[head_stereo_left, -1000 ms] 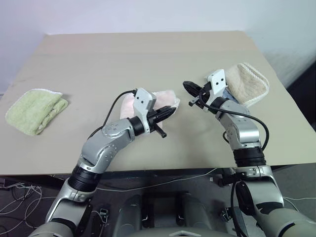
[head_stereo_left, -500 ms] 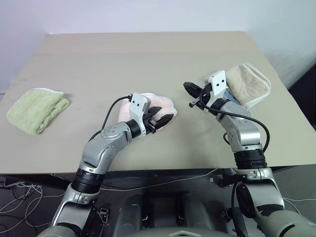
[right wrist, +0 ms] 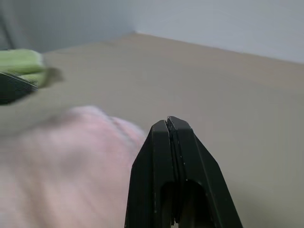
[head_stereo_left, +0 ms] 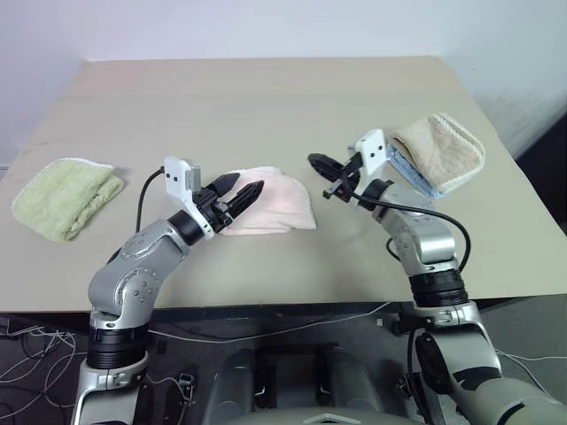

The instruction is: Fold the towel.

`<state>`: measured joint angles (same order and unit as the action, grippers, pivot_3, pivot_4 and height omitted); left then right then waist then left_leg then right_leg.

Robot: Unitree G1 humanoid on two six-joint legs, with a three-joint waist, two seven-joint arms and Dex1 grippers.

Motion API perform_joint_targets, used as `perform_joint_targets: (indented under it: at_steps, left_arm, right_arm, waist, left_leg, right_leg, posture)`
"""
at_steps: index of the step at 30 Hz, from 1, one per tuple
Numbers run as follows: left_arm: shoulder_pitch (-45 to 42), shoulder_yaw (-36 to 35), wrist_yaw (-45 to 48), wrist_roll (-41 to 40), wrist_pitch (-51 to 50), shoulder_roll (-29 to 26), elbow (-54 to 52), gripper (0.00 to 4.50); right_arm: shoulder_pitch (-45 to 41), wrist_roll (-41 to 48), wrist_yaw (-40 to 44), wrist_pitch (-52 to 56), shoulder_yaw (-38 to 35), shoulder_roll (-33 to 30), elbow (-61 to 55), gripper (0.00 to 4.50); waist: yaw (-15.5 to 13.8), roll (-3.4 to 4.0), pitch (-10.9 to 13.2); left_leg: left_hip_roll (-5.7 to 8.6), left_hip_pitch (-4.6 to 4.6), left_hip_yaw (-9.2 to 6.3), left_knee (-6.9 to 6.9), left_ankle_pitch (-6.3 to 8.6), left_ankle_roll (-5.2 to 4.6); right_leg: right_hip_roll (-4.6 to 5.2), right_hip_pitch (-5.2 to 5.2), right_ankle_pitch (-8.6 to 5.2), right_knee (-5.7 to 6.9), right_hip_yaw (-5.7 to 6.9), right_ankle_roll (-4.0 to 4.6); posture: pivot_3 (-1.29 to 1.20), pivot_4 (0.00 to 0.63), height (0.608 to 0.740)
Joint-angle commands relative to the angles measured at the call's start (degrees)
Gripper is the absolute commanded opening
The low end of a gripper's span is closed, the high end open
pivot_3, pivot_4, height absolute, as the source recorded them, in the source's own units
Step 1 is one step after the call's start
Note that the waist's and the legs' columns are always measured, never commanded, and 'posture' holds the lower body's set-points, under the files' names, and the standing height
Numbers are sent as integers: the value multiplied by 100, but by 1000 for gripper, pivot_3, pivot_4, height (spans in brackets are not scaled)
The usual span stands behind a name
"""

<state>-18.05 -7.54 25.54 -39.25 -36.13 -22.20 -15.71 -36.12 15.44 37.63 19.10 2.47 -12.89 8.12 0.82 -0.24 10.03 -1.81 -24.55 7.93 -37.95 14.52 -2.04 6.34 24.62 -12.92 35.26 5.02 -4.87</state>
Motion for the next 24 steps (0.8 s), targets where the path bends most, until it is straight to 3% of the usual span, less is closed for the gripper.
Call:
perform_joint_targets:
  at_steps: [1,7,8,12,17,24]
  left_arm:
    - [36,116,219,354,347,-90,146,2287]
    - [-47,498,313,1260,859,-104,1028,156]
    - [-52,583,345,1391,930,-110,1137,44]
    - [93,1172,538,2143,1260,-239,1603,44]
    - [176,1029,605,2116,1380,-101,1666,44]
    - [52,-869,10,58,542,360,723,44]
  right_arm:
    - [-7,106,111,41,206,194,-180,0]
    - [45,-177,174,-93,682,517,563,0]
    - [39,-253,151,-122,733,535,699,0]
    - [67,-668,8,-305,965,577,1430,0]
    - [186,-781,35,-447,995,576,1531,0]
    - [350,-193,249,-422,437,359,318,0]
  waist:
    - [-4,0,0]
    - [6,0,0]
    - [6,0,0]
    - [6,1,-1]
    - [11,4,-12]
    - [20,-1,-8]
  left_leg:
    - [1,0,0,0,1,-1]
    - [3,-1,0,1,2,-1]
    - [3,0,1,1,2,-1]
    - [3,-2,2,1,2,-1]
    - [2,6,2,2,4,2]
    - [2,-2,-3,1,5,0]
  right_leg:
    - [2,0,0,0,0,0]
    - [4,1,0,0,1,0]
    - [4,1,0,0,1,1]
    - [6,2,0,0,1,1]
    - [10,-1,0,0,1,2]
    - [29,3,1,1,0,1]
  posture:
    - [0,150,740]
    - [0,150,740]
    - [0,150,740]
    - [0,150,740]
    - [0,150,740]
    - [0,150,740]
